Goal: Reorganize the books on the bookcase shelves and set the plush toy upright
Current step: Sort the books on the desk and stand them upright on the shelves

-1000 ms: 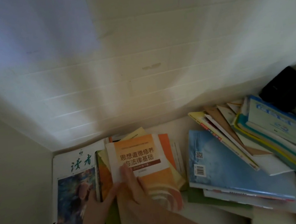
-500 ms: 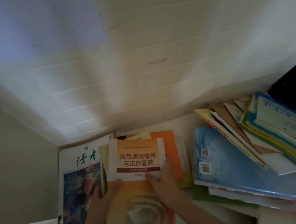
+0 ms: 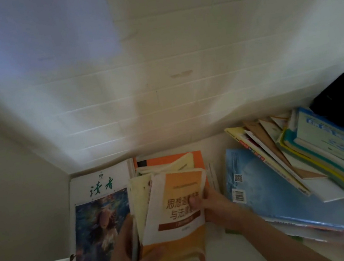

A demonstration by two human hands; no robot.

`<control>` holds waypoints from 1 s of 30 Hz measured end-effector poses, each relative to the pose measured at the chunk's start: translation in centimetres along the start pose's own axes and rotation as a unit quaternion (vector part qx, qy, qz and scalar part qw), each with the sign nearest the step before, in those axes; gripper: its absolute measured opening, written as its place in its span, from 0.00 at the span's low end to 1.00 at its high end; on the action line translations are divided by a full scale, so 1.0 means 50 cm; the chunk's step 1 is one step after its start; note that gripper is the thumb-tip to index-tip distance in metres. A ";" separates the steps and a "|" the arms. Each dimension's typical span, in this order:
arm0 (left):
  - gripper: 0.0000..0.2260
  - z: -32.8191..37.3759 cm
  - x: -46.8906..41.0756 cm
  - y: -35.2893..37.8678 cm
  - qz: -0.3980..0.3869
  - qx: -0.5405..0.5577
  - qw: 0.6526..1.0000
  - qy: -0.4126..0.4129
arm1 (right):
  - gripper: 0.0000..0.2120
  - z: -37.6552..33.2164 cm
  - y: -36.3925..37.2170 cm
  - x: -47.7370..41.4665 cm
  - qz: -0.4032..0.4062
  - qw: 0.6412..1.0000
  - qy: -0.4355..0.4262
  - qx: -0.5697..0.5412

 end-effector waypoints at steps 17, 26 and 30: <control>0.52 0.056 -0.139 0.062 -0.027 -0.008 0.988 0.153 | 0.20 -0.091 -0.074 0.065 0.143 0.967 -0.124 0.169; 0.51 0.028 -0.170 0.075 -0.021 -0.066 0.991 0.115 | 0.18 -0.069 -0.066 0.063 0.120 0.977 -0.089 0.155; 0.54 0.026 -0.177 0.058 -0.039 -0.070 0.994 0.076 | 0.18 -0.068 -0.062 0.068 0.134 0.971 -0.104 0.170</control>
Point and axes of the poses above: each hand's wrist, its own x-axis away from the middle knuckle, its own y-axis out of the palm, z = x × y, the point moved 1 cm from there along -x, towards the middle knuckle, and after that the axes turned 6 degrees about y, right-handed, at the moved point
